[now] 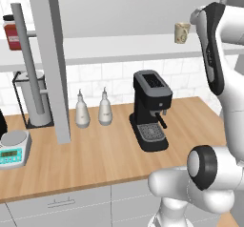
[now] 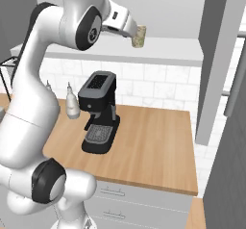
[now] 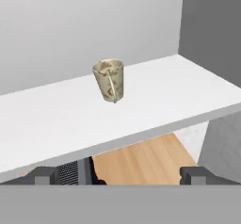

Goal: Gather all objects into one cabinet and sort the glasses and bowls to opposite sides.

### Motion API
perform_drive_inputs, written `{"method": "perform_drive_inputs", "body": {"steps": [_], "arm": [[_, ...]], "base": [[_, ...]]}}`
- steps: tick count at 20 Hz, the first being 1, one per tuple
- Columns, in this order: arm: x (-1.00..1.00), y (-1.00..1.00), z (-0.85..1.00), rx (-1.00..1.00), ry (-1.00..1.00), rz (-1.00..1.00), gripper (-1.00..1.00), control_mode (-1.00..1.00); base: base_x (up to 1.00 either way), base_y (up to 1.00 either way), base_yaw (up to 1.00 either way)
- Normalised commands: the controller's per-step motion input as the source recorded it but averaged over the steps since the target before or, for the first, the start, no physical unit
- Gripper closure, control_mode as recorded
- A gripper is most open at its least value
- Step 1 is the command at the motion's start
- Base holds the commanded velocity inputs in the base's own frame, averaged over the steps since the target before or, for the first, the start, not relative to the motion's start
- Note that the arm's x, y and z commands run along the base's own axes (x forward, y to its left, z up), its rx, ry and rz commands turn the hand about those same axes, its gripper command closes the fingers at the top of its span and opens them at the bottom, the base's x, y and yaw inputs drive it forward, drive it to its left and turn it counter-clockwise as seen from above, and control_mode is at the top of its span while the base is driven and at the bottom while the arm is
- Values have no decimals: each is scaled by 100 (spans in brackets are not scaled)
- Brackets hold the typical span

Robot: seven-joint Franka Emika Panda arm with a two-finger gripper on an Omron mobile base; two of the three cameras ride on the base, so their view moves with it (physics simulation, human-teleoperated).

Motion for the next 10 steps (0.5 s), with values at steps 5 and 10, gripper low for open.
{"method": "perform_drive_inputs", "body": {"steps": [5, 10], "arm": [[40, 0, -5, 14, 0, 0, -100, -100], [48, -1, -13, 15, 0, 0, -100, -100]], "base": [[0, 0, 0], [0, 0, 0]]}}
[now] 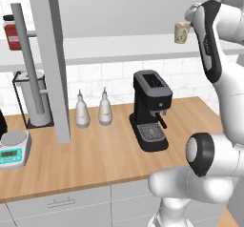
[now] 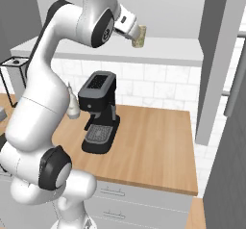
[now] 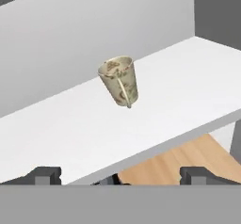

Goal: Gather all objects into one cabinet and sort the glasses and bowls to opposite sides.

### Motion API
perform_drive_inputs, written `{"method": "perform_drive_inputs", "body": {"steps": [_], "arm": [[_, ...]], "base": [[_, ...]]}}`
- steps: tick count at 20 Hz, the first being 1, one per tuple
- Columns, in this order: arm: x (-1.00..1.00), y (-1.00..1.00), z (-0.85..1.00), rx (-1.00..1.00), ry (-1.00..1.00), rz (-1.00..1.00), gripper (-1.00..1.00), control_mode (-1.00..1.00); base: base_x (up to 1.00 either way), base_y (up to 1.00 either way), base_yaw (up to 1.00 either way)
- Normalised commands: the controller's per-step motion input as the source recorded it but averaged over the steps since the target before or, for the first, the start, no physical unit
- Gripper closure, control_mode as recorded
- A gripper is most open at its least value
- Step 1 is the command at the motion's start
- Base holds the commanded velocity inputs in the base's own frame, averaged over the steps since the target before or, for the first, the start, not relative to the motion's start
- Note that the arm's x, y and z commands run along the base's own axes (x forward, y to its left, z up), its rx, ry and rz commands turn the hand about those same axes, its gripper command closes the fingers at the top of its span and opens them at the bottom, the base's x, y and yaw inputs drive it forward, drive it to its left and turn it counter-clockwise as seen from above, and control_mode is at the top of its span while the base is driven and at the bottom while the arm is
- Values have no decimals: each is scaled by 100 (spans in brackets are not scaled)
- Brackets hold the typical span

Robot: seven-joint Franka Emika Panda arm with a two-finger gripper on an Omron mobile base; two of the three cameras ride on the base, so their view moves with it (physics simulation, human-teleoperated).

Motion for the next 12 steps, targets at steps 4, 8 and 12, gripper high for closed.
{"method": "perform_drive_inputs", "body": {"steps": [4, 8, 12], "arm": [[42, -4, -43, 3, 0, 0, -100, -100], [43, -4, -31, 0, 0, 0, -100, -100], [53, 0, -2, 6, 0, 0, -100, -100]], "base": [[0, 0, 0], [0, 0, 0], [0, 0, 0]]}}
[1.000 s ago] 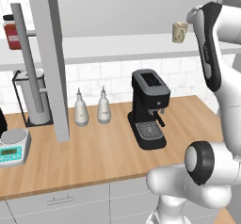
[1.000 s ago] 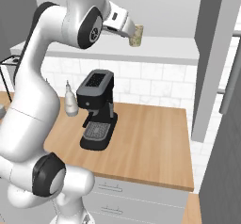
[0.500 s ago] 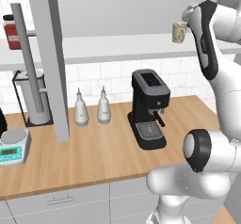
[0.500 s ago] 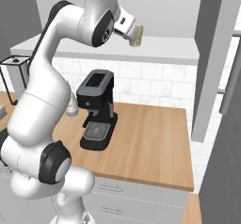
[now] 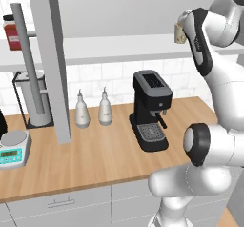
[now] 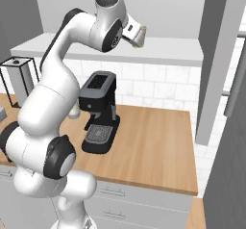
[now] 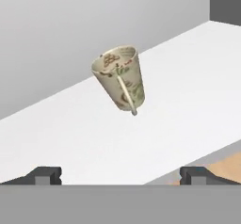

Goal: Gather all objects into one cabinet and sort the glasses and bowls to opposite sides.

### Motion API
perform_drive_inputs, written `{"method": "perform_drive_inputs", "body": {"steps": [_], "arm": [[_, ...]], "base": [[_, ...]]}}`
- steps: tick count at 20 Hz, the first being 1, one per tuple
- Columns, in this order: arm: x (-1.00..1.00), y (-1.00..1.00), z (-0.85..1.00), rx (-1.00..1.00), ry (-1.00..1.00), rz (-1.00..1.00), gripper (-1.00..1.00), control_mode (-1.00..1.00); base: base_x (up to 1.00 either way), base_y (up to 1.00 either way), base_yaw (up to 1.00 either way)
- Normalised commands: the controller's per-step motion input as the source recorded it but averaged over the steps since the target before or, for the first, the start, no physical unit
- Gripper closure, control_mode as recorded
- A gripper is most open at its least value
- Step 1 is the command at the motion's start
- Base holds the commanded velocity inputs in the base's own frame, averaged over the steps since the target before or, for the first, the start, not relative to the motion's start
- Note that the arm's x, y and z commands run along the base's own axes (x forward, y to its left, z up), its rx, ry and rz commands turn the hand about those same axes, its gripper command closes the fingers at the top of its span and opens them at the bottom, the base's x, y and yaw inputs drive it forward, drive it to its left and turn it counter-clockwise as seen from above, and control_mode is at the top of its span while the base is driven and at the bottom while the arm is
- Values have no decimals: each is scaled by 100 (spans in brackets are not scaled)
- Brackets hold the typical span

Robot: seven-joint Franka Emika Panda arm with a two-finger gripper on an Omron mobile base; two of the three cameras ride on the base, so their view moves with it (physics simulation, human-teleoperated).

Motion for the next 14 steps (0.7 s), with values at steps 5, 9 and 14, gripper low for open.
{"method": "perform_drive_inputs", "body": {"steps": [5, 9, 14], "arm": [[65, -21, 0, 8, 0, 1, -100, -100], [73, -62, 0, 0, 0, 8, -100, -100], [45, -27, -7, 2, 0, 6, -100, -100]], "base": [[0, 0, 0], [0, 0, 0], [0, 0, 0]]}}
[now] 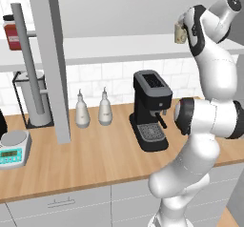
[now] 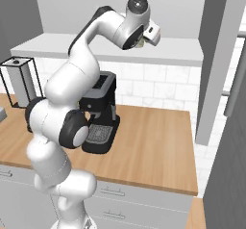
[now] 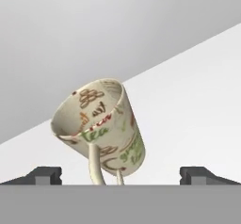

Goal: Gather all objects into one cabinet and sort the glasses and bowls to opposite sides.

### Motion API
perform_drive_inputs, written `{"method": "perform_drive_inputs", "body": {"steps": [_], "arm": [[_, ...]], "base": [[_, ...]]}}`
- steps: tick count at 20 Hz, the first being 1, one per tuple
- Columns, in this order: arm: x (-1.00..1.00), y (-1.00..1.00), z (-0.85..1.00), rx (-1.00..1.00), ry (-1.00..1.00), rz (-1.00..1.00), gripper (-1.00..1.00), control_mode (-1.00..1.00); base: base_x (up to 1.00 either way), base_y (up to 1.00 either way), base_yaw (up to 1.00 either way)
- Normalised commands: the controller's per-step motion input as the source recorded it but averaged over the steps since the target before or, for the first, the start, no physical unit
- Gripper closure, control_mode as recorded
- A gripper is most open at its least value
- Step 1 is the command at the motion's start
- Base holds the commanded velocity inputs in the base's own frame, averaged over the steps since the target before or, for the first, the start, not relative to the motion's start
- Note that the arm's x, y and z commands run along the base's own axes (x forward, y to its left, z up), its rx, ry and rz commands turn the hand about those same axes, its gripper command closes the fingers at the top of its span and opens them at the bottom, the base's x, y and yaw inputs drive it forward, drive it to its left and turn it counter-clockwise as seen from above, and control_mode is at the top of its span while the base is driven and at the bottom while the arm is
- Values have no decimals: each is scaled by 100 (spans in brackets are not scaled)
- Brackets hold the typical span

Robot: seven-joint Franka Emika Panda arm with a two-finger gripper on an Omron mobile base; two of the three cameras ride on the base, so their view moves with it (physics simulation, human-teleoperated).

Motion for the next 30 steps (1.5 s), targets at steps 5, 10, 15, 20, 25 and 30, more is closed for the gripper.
{"method": "perform_drive_inputs", "body": {"steps": [5, 10, 15, 20, 25, 30], "arm": [[4, 3, -4, 5, -4, 1, -100, -100], [1, 0, 0, 2, -1, 0, -100, -100], [-16, 5, 0, 1, -4, 0, -100, -100], [-25, 17, -1, 1, -5, 0, -100, -100], [12, 34, -35, 5, -6, 1, -100, -100], [73, 34, -59, 10, -2, 2, -100, -100]], "base": [[0, 0, 0], [0, 0, 0], [0, 0, 0], [0, 0, 0], [0, 0, 0], [0, 0, 0]]}}
